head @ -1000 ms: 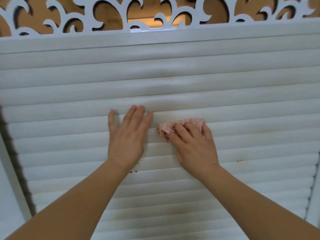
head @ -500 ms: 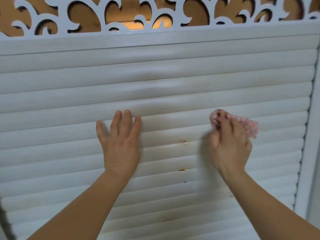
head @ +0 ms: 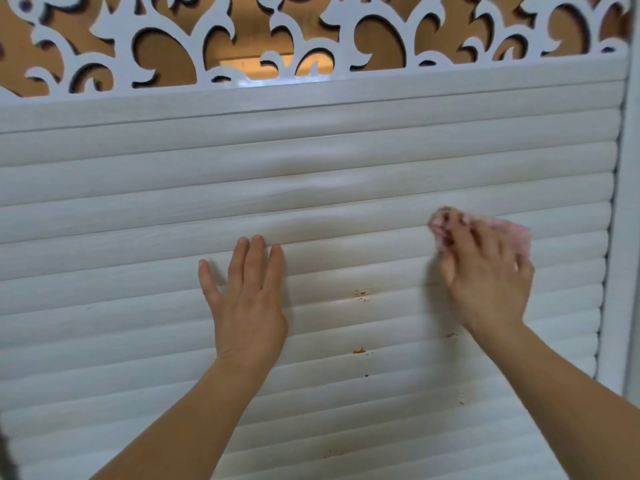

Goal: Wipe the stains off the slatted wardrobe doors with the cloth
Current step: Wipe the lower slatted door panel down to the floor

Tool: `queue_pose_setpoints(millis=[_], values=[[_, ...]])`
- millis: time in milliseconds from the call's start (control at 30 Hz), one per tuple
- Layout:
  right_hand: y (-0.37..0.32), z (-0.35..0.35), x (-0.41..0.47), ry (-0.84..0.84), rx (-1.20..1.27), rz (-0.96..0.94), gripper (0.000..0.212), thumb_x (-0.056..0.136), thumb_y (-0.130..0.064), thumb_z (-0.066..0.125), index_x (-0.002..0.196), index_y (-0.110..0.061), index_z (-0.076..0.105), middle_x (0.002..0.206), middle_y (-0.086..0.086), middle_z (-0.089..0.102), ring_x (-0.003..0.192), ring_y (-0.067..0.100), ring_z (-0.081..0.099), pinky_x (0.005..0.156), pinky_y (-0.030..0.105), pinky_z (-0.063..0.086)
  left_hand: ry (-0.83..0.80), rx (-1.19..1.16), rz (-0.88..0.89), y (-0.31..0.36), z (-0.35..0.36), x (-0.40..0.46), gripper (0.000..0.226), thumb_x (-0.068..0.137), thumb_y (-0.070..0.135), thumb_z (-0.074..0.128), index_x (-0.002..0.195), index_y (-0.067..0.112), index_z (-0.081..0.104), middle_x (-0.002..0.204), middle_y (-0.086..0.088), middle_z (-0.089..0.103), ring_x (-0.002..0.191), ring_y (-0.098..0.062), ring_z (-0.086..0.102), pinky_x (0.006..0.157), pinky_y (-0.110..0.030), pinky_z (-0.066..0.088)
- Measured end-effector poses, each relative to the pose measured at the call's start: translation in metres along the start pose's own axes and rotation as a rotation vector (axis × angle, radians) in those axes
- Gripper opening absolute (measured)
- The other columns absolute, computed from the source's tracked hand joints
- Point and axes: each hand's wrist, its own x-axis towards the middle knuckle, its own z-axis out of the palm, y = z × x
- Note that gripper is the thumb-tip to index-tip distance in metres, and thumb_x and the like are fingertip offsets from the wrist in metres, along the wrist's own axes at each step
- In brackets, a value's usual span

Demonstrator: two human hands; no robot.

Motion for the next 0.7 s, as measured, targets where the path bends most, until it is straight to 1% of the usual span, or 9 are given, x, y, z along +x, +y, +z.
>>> queue_pose_setpoints(millis=[67, 100, 133, 200, 267, 367, 433, 600, 700], values=[[-0.007, 0.0, 0.004, -0.001, 0.101, 0.204, 0.052, 0.085, -0.039, 0.032, 0.128, -0.021, 0.055, 0.131, 0.01, 0.053, 0.122, 0.033, 0.045, 0.096, 0.05, 0.034, 0.018, -0.016, 0.006, 0.002, 0.0, 0.0, 0.07, 0.065, -0.001, 0.019, 0.128, 0.006, 0.049, 0.141, -0.016, 0.04, 0.134, -0.029, 0.028, 0.107, -0.056, 0.0], [-0.018, -0.002, 0.003, 0.024, 0.127, 0.218, 0.05, 0.084, -0.037, 0.035, 0.125, -0.02, 0.057, 0.128, 0.011, 0.054, 0.12, 0.034, 0.046, 0.094, 0.05, 0.035, 0.031, -0.026, 0.029, 0.005, 0.0, 0.001, 0.07, 0.065, -0.002, 0.02, 0.128, 0.006, 0.049, 0.141, -0.016, 0.039, 0.134, -0.029, 0.028, 0.107, -0.057, 0.001], [-0.034, -0.004, -0.002, 0.053, 0.134, 0.145, 0.047, 0.082, -0.036, 0.038, 0.121, -0.019, 0.059, 0.122, 0.012, 0.057, 0.115, 0.034, 0.049, 0.09, 0.048, 0.038, 0.044, -0.035, 0.067, 0.008, 0.0, 0.002, 0.069, 0.065, -0.002, 0.02, 0.127, 0.007, 0.049, 0.141, -0.016, 0.04, 0.133, -0.028, 0.029, 0.107, -0.058, 0.003], [-0.064, -0.008, -0.014, 0.092, 0.119, -0.14, 0.046, 0.077, -0.034, 0.041, 0.116, -0.021, 0.062, 0.116, 0.01, 0.059, 0.109, 0.033, 0.053, 0.083, 0.044, 0.039, 0.065, -0.046, 0.153, 0.018, -0.001, 0.007, 0.068, 0.066, -0.002, 0.022, 0.127, 0.007, 0.05, 0.14, -0.017, 0.044, 0.132, -0.028, 0.032, 0.106, -0.06, 0.007], [-0.082, -0.007, -0.022, 0.076, 0.141, -0.384, 0.047, 0.076, -0.034, 0.043, 0.118, -0.026, 0.062, 0.12, 0.005, 0.057, 0.112, 0.03, 0.049, 0.088, 0.045, 0.037, 0.078, -0.053, 0.195, 0.028, -0.002, 0.013, 0.066, 0.068, 0.0, 0.023, 0.126, 0.005, 0.054, 0.138, -0.018, 0.047, 0.13, -0.028, 0.034, 0.105, -0.059, 0.009], [-0.071, -0.003, -0.008, 0.102, 0.106, -0.55, 0.046, 0.077, -0.032, 0.045, 0.119, -0.029, 0.061, 0.122, 0.002, 0.057, 0.114, 0.03, 0.046, 0.089, 0.044, 0.041, 0.089, -0.062, 0.184, 0.036, 0.002, 0.021, 0.064, 0.069, 0.001, 0.024, 0.124, 0.003, 0.057, 0.136, -0.019, 0.05, 0.129, -0.03, 0.034, 0.105, -0.058, 0.011], [-0.044, 0.002, 0.009, 0.148, 0.086, -0.51, 0.044, 0.078, -0.03, 0.046, 0.119, -0.025, 0.062, 0.124, 0.006, 0.057, 0.114, 0.032, 0.045, 0.086, 0.044, 0.045, 0.117, -0.059, 0.173, 0.038, 0.006, 0.023, 0.063, 0.069, -0.001, 0.026, 0.125, 0.003, 0.057, 0.135, -0.019, 0.05, 0.129, -0.032, 0.034, 0.104, -0.06, 0.013], [-0.008, 0.005, 0.042, 0.195, 0.166, -0.042, 0.046, 0.084, -0.027, 0.044, 0.124, -0.015, 0.06, 0.122, 0.018, 0.057, 0.112, 0.038, 0.047, 0.08, 0.054, 0.05, 0.195, -0.063, 0.189, 0.039, 0.014, 0.021, 0.062, 0.069, -0.003, 0.029, 0.126, 0.002, 0.053, 0.134, -0.019, 0.051, 0.128, -0.034, 0.035, 0.105, -0.06, 0.016], [-0.043, 0.001, 0.028, 0.21, 0.177, -0.149, 0.048, 0.082, -0.03, 0.045, 0.127, -0.019, 0.059, 0.124, 0.016, 0.056, 0.114, 0.037, 0.048, 0.086, 0.048, 0.048, 0.211, -0.068, 0.179, 0.041, 0.016, 0.023, 0.059, 0.07, -0.003, 0.031, 0.124, 0.002, 0.055, 0.132, -0.019, 0.053, 0.126, -0.034, 0.037, 0.107, -0.058, 0.014]])
